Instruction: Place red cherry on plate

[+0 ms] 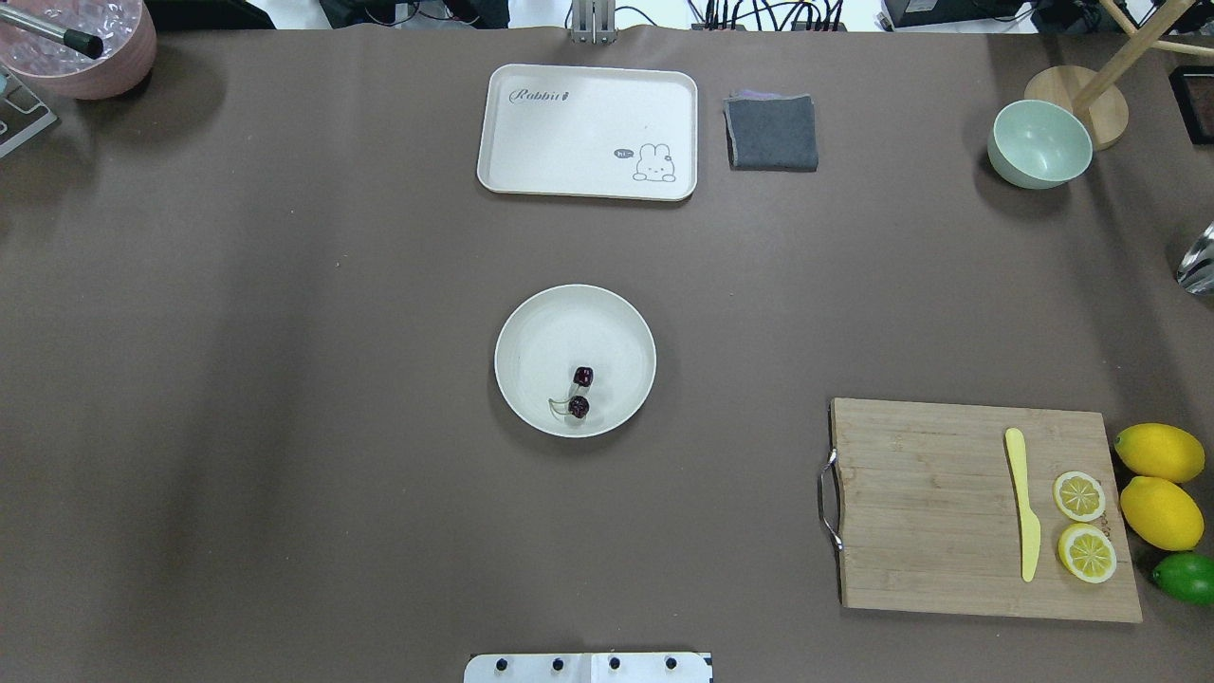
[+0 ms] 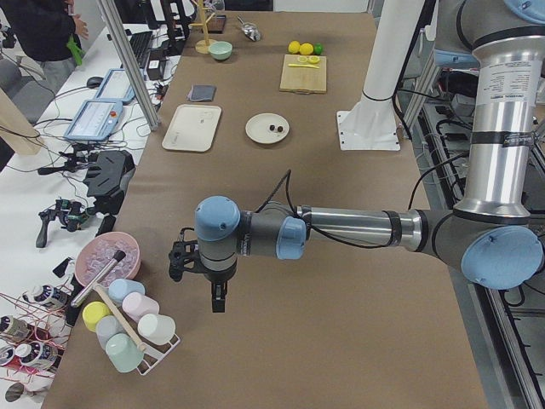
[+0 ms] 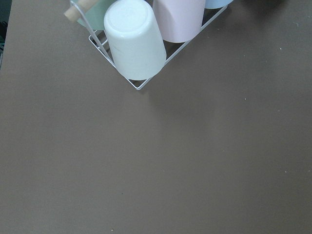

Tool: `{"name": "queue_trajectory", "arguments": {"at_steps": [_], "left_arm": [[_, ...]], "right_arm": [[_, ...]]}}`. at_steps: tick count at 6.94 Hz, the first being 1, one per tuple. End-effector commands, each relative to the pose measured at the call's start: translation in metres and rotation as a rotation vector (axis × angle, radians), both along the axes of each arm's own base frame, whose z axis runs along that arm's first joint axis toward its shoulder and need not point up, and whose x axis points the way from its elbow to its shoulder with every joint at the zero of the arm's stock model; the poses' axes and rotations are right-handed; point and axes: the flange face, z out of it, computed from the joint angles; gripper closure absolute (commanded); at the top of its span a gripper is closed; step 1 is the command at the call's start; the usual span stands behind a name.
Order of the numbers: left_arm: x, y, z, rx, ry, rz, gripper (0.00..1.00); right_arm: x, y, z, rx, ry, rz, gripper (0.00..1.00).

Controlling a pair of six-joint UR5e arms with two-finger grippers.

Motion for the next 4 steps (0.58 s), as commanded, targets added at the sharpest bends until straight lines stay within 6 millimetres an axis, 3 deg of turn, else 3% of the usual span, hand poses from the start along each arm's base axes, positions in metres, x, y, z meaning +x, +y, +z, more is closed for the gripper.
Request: {"name": "queue_trajectory", "arguments": {"at_steps": [1,4], "left_arm": [[0.0002,-0.0078,-0.0097,0.016,-0.002,0.000,0.02],[0.0008,-0.0100,-0.0113,0.019,-0.002,0.002,0.02]], "right_arm": [[0.0000,0.0070,0.0090,-0.020,0.000,-0.002,0.00],[-0.0015,0.0075,0.0149,-0.036,-0.010,-0.002,0.00]]}}
